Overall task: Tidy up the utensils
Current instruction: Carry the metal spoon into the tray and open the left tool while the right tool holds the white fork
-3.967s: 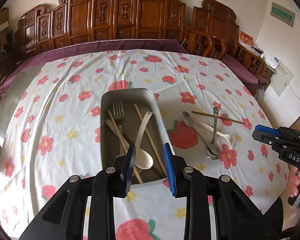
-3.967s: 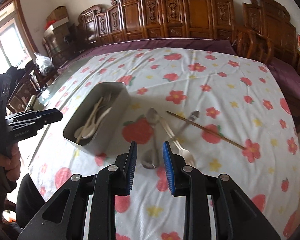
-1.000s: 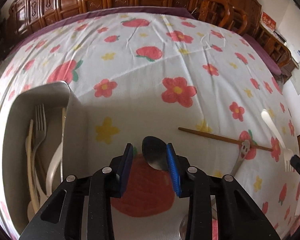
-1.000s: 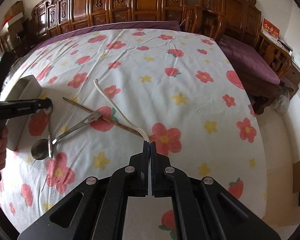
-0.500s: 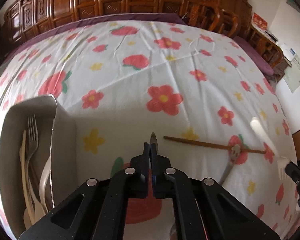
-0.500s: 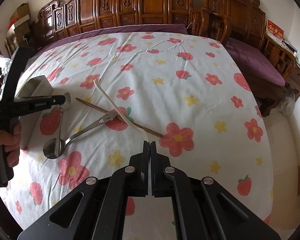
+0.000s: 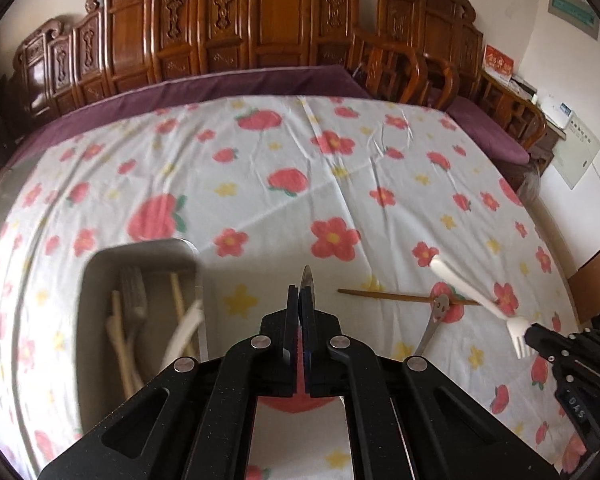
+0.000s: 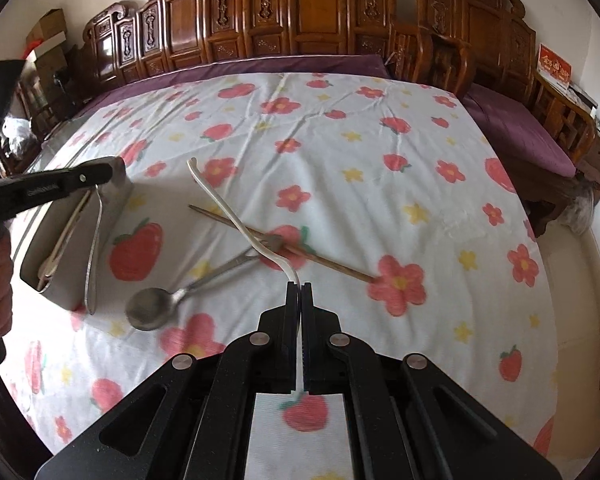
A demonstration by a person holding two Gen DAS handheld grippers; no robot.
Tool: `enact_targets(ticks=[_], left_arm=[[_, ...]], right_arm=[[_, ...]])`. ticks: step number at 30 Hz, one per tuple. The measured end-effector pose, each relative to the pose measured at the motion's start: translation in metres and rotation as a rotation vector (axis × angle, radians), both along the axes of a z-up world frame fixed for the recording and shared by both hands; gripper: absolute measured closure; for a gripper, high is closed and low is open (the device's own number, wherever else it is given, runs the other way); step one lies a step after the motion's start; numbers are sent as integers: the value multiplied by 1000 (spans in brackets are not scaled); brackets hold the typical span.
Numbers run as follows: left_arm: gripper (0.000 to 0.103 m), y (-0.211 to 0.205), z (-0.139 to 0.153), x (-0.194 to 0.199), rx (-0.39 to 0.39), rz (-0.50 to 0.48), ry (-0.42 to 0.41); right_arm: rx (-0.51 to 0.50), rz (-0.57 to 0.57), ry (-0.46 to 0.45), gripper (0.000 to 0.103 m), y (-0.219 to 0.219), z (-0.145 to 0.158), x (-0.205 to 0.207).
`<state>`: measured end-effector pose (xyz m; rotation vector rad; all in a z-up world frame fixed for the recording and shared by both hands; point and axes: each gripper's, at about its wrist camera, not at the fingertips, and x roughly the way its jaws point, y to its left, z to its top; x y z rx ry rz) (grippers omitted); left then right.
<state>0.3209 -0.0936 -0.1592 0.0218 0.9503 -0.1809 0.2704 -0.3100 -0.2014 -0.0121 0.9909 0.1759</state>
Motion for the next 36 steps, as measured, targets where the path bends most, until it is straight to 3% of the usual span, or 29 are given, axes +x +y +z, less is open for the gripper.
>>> enact_targets(ticks=[7,17,28,36], left_arm=[[103,29,24,-17,12,6,-47],[103,63,34,-28,5,-17,-69],[102,79,22,-38,51,-70,-48],[102,101,2,-32,58,-17,-10]], right_arm=[[3,27,4,101,33,10,-3],[-26,29,25,101,70,14,-14],[-10,22,25,101,98,22,-22],[16,50,22,101,118,24,-18]])
